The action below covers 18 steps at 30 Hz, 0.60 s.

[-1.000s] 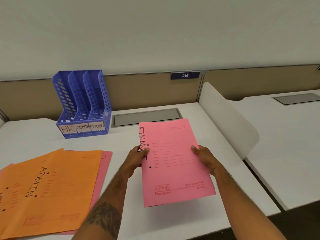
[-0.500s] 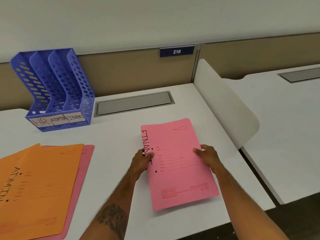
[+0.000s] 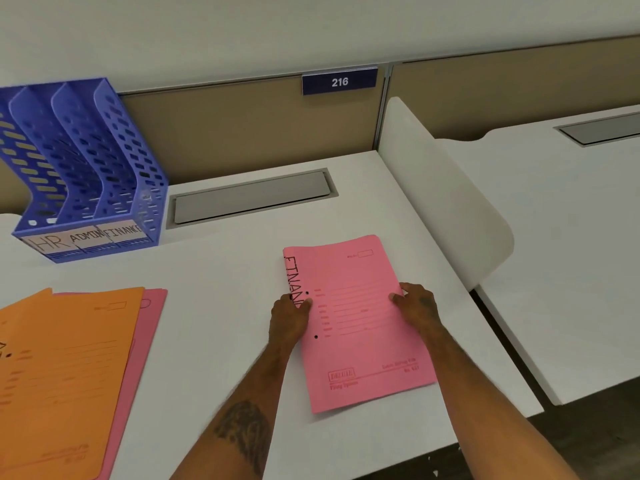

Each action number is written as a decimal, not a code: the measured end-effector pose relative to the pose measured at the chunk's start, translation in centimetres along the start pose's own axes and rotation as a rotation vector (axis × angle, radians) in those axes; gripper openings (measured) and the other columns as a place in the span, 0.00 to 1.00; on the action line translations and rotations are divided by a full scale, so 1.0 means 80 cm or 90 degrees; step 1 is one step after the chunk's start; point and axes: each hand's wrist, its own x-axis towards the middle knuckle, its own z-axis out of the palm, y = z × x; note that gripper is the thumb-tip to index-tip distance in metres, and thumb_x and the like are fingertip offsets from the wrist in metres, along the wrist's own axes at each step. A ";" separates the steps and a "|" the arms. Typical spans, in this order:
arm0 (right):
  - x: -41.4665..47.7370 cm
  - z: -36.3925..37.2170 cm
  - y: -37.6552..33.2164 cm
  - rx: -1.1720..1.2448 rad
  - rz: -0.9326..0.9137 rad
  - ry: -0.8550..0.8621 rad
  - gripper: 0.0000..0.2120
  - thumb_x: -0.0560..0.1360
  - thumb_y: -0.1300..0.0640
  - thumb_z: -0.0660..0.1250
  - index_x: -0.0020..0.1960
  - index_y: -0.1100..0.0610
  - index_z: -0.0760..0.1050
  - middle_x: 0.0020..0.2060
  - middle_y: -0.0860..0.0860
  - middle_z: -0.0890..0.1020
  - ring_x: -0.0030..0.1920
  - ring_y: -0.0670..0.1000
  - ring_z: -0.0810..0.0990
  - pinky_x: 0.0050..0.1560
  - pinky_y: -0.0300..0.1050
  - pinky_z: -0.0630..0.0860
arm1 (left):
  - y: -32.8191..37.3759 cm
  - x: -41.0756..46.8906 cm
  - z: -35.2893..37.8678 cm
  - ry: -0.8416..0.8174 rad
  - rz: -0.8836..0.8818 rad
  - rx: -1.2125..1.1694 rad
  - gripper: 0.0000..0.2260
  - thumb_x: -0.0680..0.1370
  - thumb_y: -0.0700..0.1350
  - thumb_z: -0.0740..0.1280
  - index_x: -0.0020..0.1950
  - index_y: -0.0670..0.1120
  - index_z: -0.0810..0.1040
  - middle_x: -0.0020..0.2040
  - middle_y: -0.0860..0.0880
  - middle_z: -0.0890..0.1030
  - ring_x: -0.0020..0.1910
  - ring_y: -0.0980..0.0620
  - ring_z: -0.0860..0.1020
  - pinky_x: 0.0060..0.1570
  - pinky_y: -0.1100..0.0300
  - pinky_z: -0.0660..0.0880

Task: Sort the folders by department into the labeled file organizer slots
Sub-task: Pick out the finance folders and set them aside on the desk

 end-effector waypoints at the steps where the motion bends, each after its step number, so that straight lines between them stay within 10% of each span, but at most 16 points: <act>1: 0.000 0.000 0.000 -0.012 0.001 0.000 0.22 0.78 0.50 0.66 0.70 0.57 0.72 0.67 0.55 0.75 0.65 0.57 0.74 0.64 0.48 0.69 | 0.000 0.000 0.000 0.005 0.000 0.014 0.18 0.81 0.51 0.66 0.65 0.42 0.76 0.61 0.44 0.81 0.59 0.42 0.80 0.60 0.45 0.77; 10: -0.001 0.006 0.000 -0.133 -0.027 0.013 0.24 0.79 0.47 0.63 0.71 0.57 0.70 0.66 0.58 0.73 0.64 0.58 0.73 0.63 0.51 0.71 | -0.009 0.005 -0.017 -0.014 0.014 0.076 0.23 0.80 0.57 0.64 0.65 0.40 0.75 0.63 0.43 0.80 0.59 0.43 0.79 0.59 0.50 0.77; 18: -0.024 0.022 -0.049 -0.334 -0.152 0.058 0.37 0.78 0.33 0.52 0.79 0.51 0.47 0.77 0.59 0.53 0.77 0.61 0.52 0.71 0.60 0.60 | -0.024 -0.010 -0.096 0.112 0.202 0.311 0.30 0.81 0.60 0.58 0.79 0.46 0.60 0.77 0.44 0.63 0.75 0.44 0.62 0.68 0.45 0.67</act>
